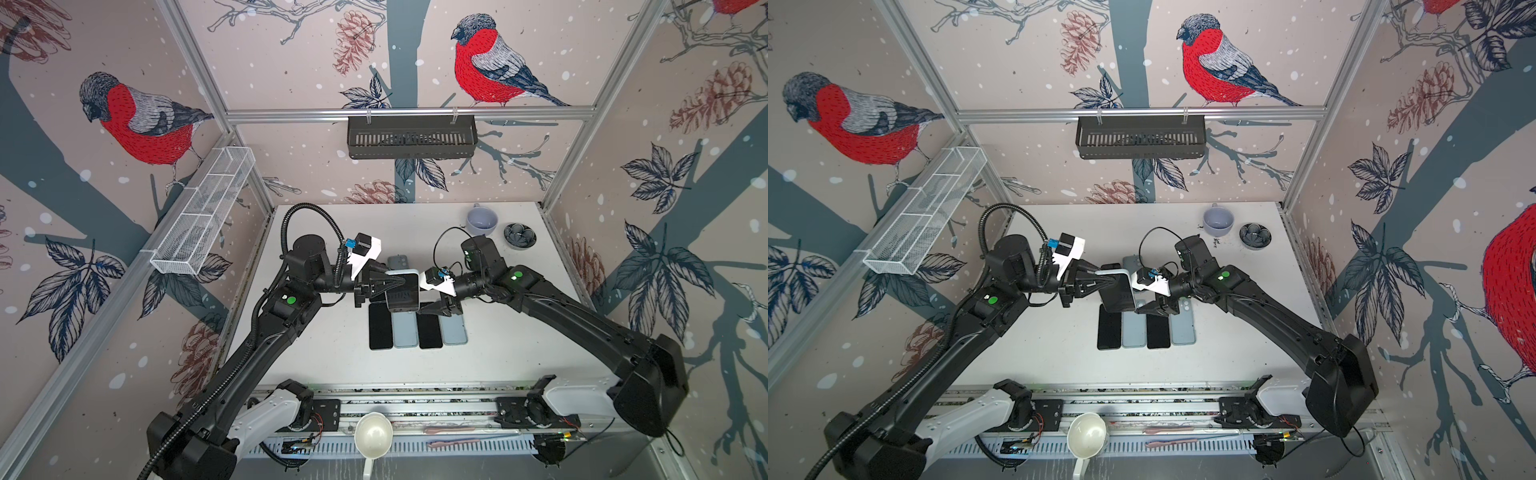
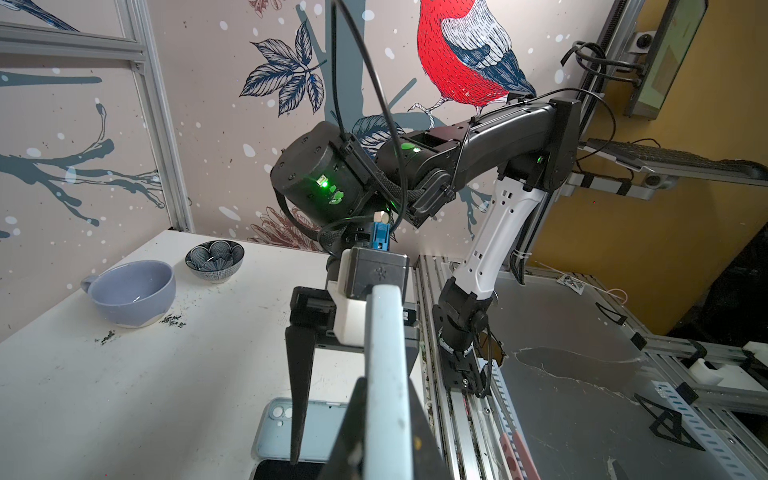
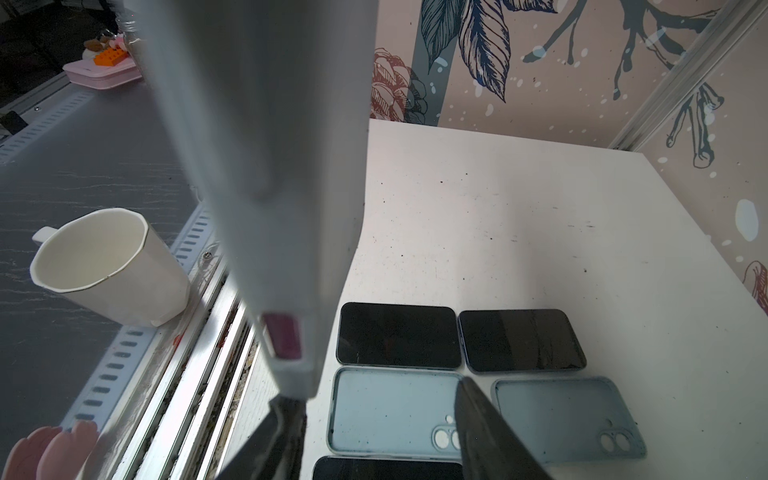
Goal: Take the phone out of the phone case
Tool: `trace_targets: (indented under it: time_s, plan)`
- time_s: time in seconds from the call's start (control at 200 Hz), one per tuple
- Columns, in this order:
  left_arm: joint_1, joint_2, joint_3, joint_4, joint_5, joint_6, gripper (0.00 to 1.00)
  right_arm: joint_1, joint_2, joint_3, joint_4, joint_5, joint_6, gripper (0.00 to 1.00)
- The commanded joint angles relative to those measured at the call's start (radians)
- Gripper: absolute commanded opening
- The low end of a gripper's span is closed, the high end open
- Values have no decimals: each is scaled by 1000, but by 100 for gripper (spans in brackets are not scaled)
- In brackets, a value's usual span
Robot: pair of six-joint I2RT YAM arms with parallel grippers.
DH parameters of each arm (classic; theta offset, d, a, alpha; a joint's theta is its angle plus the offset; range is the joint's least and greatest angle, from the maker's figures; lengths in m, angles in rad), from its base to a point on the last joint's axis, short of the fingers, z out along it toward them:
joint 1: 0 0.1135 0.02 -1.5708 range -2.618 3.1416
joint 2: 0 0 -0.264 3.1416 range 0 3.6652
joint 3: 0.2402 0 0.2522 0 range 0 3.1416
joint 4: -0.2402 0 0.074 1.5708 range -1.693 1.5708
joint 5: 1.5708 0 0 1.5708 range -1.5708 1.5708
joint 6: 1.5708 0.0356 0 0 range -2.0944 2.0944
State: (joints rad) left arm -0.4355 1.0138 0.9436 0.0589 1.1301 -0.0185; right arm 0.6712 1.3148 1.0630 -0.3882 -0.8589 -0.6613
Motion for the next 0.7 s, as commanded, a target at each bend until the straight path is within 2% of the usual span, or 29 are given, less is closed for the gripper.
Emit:
trace_targets:
  time_s: [0.0, 0.2, 0.695]
  plan:
    - [0, 0, 9, 32, 7, 23, 0, 4, -10, 6, -9, -37, -8, 58]
    - [0, -1, 7, 35, 3, 20, 0, 5, -18, 14, -34, -38, -16, 56]
    - [-2, -2, 2, 47, -1, 12, 0, 23, 11, 34, -32, -40, 0, 40]
